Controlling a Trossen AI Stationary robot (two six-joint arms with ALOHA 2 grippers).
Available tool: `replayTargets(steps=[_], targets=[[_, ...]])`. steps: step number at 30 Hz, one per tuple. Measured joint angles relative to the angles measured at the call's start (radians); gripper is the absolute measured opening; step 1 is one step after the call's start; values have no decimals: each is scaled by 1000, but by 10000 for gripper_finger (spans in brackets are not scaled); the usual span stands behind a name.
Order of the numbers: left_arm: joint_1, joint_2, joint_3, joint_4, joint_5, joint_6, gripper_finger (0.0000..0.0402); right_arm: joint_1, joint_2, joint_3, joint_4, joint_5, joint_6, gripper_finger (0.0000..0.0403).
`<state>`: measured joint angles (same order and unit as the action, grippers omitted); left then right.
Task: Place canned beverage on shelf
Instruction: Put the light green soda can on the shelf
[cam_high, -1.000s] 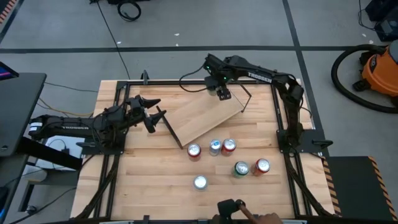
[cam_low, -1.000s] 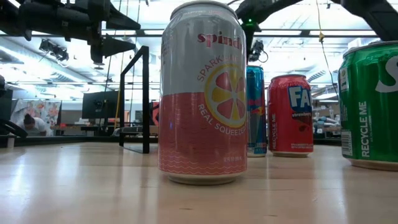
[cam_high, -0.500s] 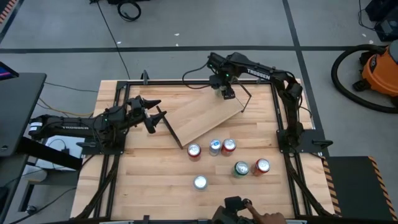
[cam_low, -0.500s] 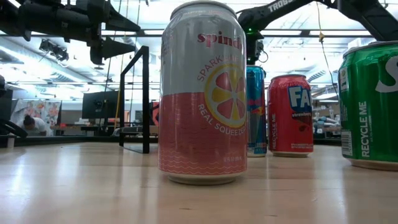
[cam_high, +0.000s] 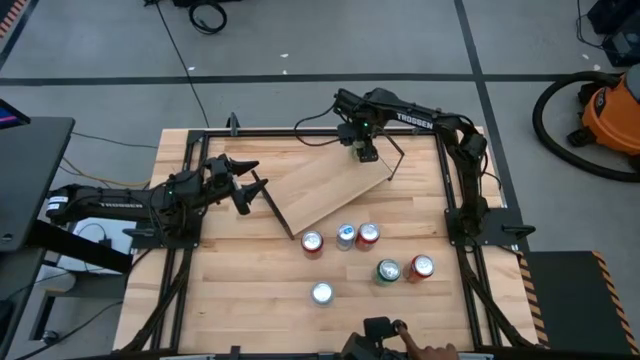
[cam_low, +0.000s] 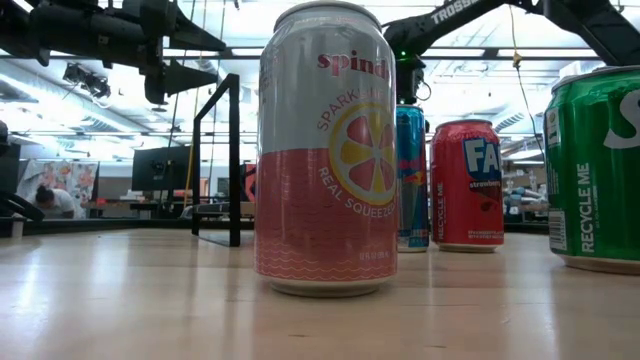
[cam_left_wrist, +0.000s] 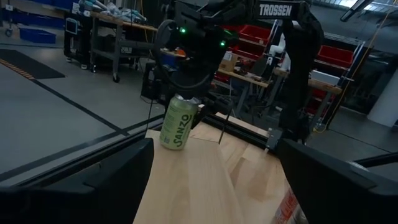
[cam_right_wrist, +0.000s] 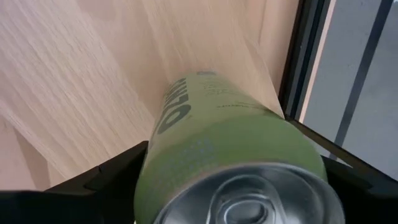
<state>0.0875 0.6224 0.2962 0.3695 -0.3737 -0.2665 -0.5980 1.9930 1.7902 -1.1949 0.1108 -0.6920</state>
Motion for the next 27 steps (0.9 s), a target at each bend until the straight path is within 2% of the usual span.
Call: replayTargets(steps=[8, 13, 20, 27], targets=[[0, 0, 0, -2, 0, 0, 357, 15, 0, 0, 6, 48, -15, 352], [0, 0, 0, -3, 0, 0, 357, 27, 0, 3, 35, 32, -17, 354], [0, 0, 0, -5, 0, -3, 357, 45, 0, 5, 61, 61, -18, 396], [0, 0, 0, -14, 0, -3, 357, 60, 0, 5, 64, 104, -63, 392]])
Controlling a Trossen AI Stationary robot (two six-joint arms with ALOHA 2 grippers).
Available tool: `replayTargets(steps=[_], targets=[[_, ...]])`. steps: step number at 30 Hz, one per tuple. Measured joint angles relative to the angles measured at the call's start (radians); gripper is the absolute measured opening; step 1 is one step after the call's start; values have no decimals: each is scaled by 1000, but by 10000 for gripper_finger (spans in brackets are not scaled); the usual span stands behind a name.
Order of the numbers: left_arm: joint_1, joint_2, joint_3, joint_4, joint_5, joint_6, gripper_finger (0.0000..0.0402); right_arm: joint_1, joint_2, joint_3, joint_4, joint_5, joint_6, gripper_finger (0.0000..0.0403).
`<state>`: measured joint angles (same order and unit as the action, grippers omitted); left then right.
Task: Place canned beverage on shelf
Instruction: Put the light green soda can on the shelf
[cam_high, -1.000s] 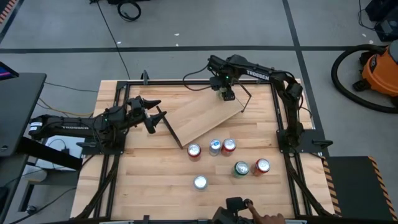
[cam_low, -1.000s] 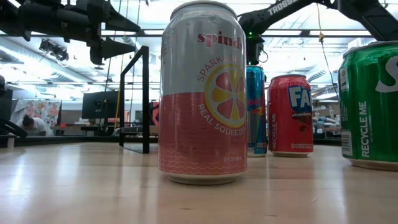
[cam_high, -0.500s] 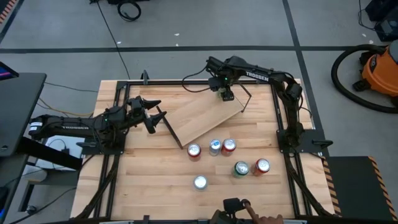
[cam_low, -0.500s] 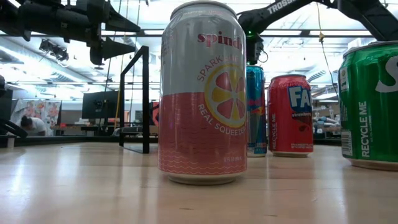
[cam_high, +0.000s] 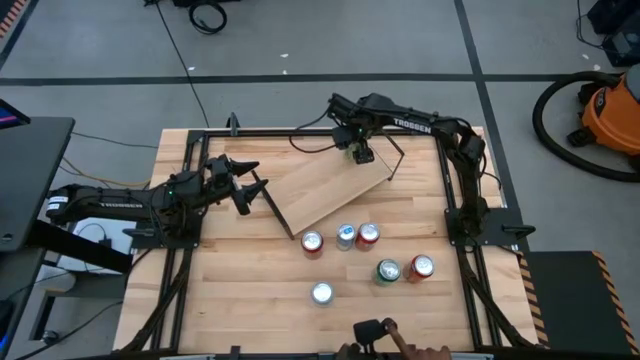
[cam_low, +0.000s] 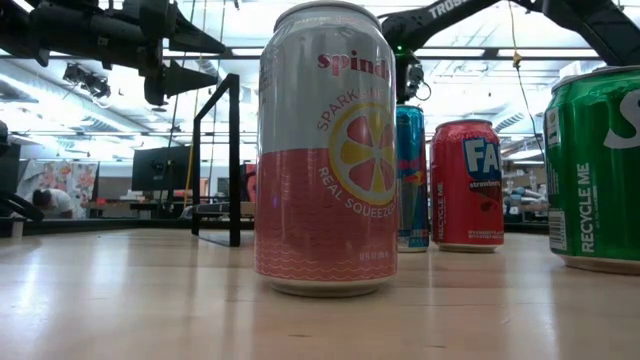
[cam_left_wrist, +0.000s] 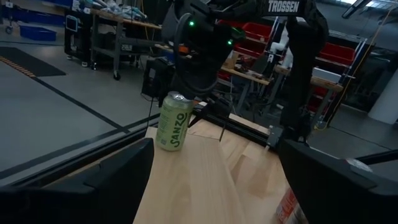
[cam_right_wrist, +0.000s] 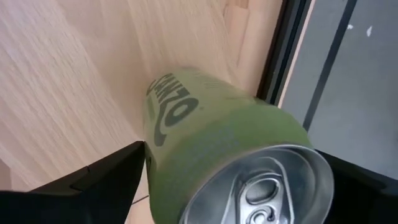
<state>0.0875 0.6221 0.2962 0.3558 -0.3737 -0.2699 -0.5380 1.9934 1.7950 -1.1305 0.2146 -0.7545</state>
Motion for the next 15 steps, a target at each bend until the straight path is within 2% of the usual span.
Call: replayTargets(steps=[15], targets=[[0, 0, 0, -5, 0, 1, 357, 64, -12, 1, 11, 56, -5, 399]])
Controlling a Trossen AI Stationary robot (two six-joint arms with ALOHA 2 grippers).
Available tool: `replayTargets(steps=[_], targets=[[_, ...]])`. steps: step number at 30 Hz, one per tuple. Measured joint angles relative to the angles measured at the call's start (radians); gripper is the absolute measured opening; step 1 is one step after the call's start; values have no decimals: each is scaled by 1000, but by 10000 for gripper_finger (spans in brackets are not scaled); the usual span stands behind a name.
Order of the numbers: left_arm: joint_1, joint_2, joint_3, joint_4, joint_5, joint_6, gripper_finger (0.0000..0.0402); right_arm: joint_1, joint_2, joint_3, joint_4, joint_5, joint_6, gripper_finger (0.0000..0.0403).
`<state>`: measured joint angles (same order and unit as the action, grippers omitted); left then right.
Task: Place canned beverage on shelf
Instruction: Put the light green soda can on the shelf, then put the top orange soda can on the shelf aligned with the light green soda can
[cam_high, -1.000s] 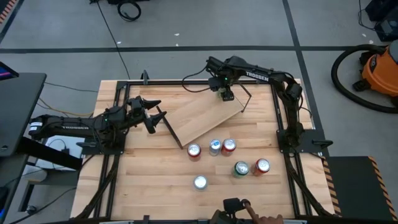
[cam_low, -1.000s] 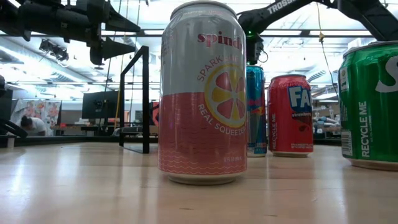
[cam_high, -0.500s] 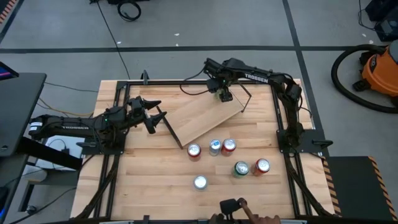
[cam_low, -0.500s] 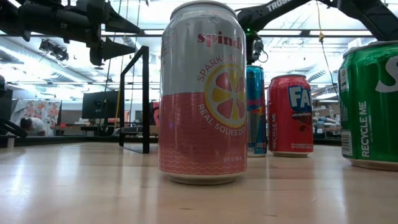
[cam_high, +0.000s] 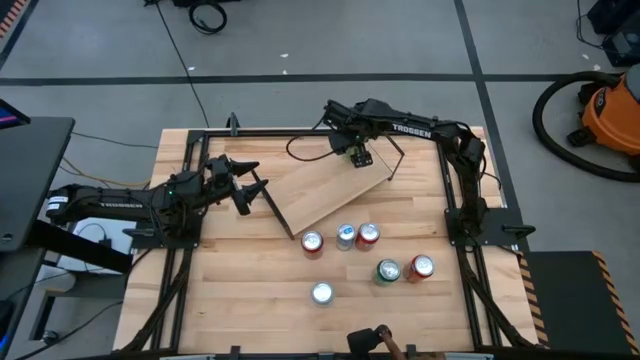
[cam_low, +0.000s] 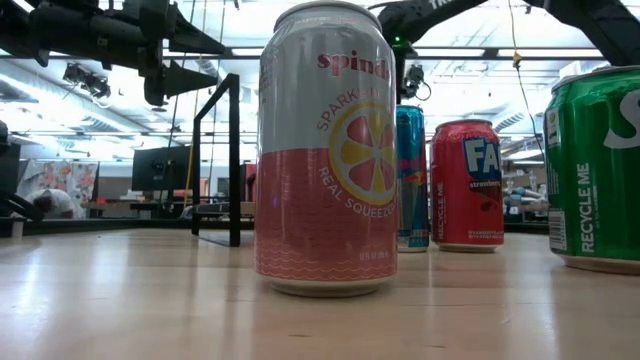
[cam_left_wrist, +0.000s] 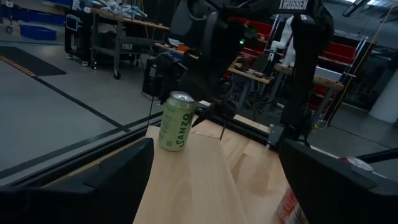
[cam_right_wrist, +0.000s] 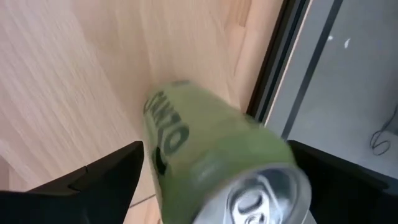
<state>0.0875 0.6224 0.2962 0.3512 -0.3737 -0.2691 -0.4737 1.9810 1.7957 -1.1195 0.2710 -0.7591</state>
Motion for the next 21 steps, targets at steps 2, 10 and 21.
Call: replayTargets(steps=[2, 10, 21], targets=[[0, 0, 0, -1, 0, 1, 357, 7, -2, 0, 5, -1, -2, 399], [0, 0, 0, -5, 0, -1, 357, 18, -9, 0, 43, 20, -4, 400], [0, 0, 0, -9, 0, -6, 357, 91, -49, 0, 39, 4, 13, 400]])
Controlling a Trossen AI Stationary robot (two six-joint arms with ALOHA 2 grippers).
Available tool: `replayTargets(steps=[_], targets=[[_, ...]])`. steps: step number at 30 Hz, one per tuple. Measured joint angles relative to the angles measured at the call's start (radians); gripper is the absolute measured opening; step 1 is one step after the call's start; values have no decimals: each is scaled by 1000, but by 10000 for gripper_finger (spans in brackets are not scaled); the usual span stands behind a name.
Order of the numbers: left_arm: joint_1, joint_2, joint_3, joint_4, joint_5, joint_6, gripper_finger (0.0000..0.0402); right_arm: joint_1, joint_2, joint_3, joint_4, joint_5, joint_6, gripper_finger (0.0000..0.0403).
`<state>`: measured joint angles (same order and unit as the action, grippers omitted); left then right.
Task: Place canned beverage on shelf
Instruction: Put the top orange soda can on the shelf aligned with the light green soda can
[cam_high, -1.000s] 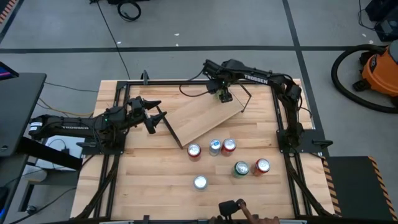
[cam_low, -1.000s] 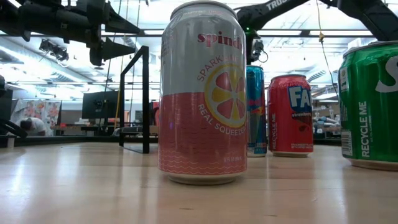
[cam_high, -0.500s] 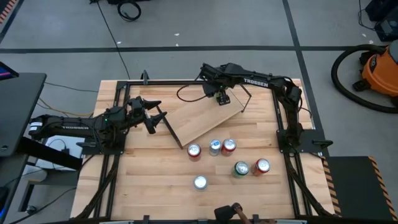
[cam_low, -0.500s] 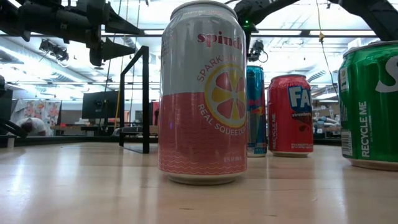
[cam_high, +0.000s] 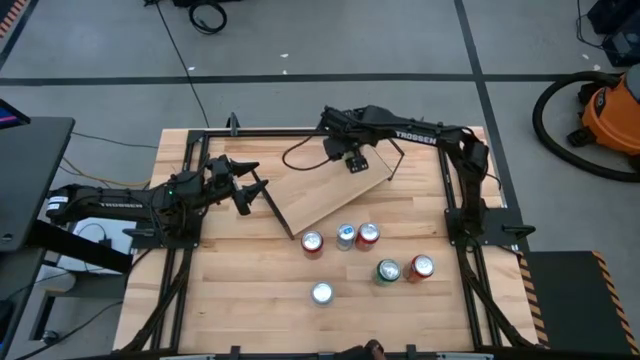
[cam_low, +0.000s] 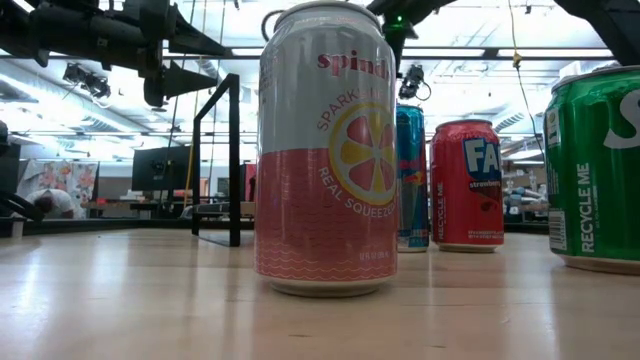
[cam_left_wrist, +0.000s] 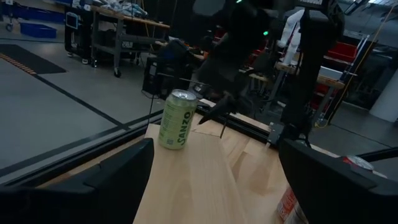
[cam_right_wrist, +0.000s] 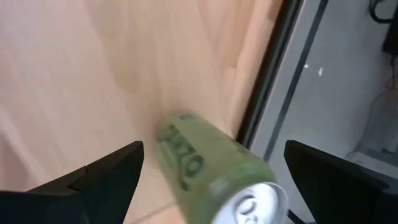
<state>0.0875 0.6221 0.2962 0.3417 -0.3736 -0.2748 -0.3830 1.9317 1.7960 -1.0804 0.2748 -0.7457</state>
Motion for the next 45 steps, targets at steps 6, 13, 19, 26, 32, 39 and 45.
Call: replayTargets(steps=[6, 13, 19, 26, 32, 39, 45], targets=[[0, 0, 0, 0, 0, -3, 357, 74, -36, 0, -13, -79, 114, 400], [0, 0, 0, -1, 0, -3, 357, 157, -59, 0, -41, -189, 231, 400], [0, 0, 0, -3, 0, -3, 357, 227, -61, 0, -95, -214, 341, 400], [0, 0, 0, -3, 0, -12, 357, 310, -61, 0, -202, -225, 455, 400], [0, 0, 0, -4, 0, -12, 357, 379, -63, 0, -291, -205, 592, 400], [-1, 0, 0, -4, 0, -12, 357, 477, -133, -8, -263, -141, 699, 393], [-3, 0, 0, -4, 0, -12, 357, 536, -205, -117, -215, -138, 789, 387]])
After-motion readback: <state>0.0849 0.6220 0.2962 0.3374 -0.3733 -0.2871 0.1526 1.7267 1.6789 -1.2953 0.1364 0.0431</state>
